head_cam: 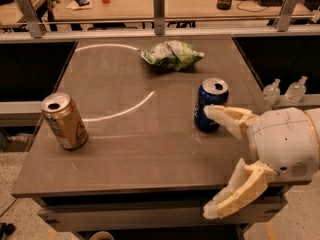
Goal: Pick orange can
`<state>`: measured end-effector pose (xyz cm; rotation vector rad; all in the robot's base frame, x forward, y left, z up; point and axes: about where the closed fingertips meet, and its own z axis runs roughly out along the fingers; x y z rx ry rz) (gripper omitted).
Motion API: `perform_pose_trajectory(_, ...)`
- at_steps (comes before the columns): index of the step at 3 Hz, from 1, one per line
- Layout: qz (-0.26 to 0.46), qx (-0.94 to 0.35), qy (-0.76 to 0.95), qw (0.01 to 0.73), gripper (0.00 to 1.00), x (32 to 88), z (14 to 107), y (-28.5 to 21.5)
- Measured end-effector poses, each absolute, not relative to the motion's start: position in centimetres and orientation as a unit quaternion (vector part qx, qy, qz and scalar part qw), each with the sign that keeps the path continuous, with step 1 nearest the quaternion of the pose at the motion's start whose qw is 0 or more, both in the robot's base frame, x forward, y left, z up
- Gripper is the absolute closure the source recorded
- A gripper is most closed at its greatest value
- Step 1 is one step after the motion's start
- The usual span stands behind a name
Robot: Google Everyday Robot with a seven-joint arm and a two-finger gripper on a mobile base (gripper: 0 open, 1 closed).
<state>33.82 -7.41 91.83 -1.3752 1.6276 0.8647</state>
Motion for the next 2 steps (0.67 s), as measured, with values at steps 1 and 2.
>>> perform_pose_trajectory(1,0.376,-0.513,0.651,0.414,0.00,31.68,90.56,-6.01)
perform_pose_trajectory(2,0.376,-0.513,0.651,0.413,0.00,31.67,90.57,-6.01)
